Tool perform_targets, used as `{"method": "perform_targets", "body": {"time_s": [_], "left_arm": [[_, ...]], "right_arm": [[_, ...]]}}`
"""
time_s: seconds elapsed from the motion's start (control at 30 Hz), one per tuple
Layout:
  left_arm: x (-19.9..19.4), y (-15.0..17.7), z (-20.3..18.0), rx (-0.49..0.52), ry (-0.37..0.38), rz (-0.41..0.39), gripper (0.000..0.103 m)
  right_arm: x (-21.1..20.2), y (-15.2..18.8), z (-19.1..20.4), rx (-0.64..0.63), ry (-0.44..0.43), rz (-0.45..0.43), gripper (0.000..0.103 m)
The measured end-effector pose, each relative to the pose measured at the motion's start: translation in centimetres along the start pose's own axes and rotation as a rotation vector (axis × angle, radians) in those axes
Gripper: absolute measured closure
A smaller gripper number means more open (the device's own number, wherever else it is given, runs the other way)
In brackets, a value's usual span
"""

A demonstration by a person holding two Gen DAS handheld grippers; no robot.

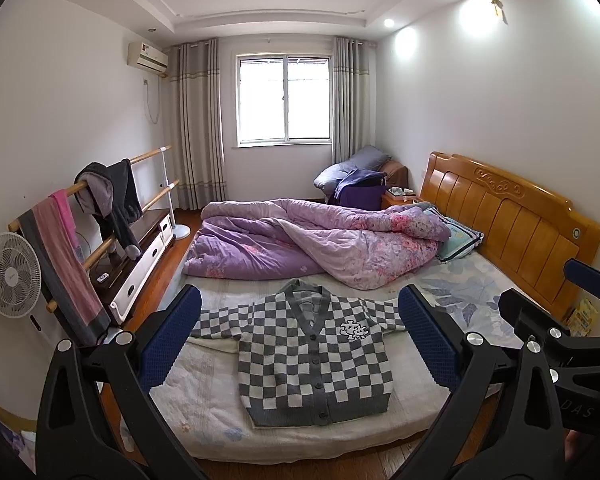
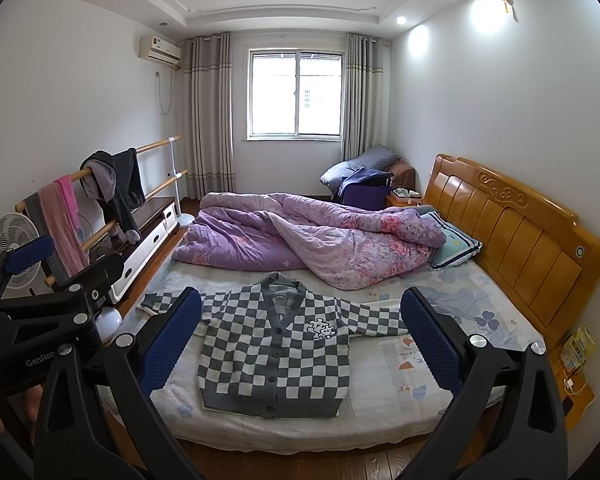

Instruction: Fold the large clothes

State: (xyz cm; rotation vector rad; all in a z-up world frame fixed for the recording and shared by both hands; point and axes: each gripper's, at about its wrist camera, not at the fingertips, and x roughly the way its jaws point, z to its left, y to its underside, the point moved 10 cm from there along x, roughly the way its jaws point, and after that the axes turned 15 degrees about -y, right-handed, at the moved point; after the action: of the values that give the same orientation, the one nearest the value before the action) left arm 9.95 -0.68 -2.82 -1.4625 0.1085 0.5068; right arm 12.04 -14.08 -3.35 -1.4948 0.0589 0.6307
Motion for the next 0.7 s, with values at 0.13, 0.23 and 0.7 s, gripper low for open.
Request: {"method": "perform_targets", "body": {"time_s": [0.13,0.23,0.7], "left_arm": [[0.0,0.3,0.3,0.001,-0.005,-0.007,0.005],[0.1,0.3,0.6,0.001,-0.005,-0.009,0.005],[0.1,0.4,1.0,0.003,-0.011,-0.011,0.005]], "right_arm": [[-0.1,0.0,0.0,0.0,0.0,-0.001,0.007],[-0.1,0.0,0.1,0.0,0.0,-0.002,0.007],[-0.1,0.1,0.2,-0.001,0.001,-0.003,0.007]]}}
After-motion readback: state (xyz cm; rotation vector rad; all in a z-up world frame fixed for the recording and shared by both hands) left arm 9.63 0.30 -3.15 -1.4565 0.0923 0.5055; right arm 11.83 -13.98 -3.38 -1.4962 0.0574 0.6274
